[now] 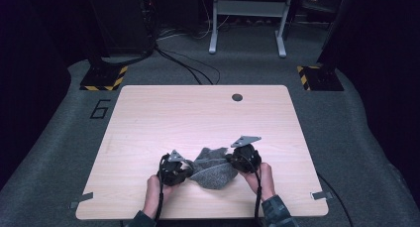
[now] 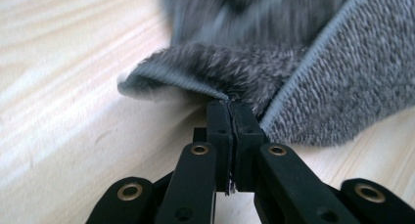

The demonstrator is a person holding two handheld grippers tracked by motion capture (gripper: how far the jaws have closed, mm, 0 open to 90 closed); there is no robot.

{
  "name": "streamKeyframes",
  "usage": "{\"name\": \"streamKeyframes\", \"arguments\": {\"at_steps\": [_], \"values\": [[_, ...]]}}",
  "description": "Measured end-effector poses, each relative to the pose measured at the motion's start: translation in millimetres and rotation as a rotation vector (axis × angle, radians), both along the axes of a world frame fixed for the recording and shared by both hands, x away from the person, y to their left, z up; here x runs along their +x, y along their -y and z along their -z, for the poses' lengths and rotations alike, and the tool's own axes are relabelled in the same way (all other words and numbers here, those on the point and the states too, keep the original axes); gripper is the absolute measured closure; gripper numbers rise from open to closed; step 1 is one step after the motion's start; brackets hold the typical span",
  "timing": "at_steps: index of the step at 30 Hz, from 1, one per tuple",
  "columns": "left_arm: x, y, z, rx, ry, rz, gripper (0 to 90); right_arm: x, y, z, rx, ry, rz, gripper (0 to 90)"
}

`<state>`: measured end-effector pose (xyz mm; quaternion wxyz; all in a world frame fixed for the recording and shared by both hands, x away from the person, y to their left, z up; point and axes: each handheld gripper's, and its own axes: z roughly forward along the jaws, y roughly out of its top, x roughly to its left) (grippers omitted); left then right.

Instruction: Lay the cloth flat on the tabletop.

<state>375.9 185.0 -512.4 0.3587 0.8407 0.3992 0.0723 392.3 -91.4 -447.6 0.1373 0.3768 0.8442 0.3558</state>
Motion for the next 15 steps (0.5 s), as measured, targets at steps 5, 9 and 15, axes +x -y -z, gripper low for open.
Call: {"name": "streamKeyframes", "arguments": {"at_steps": [5, 9, 15], "values": [[-5.3, -5.5, 1.5, 0.011, -0.002, -0.004, 88.3, -6.1, 23.8, 2.0, 0.012, -0.003, 0.063, 87.5], [-8.1, -6.0, 0.7, 0.021, -0.002, 0.004, 88.4, -9.5, 36.3, 11.2, 0.006, -0.017, 0.072, 86.2], [-11.9, -13.2, -0.4, 0.039, 0.004, -0.002, 88.1, -15.2, 43.5, 24.0, -0.002, -0.055, 0.077, 68.7]]}}
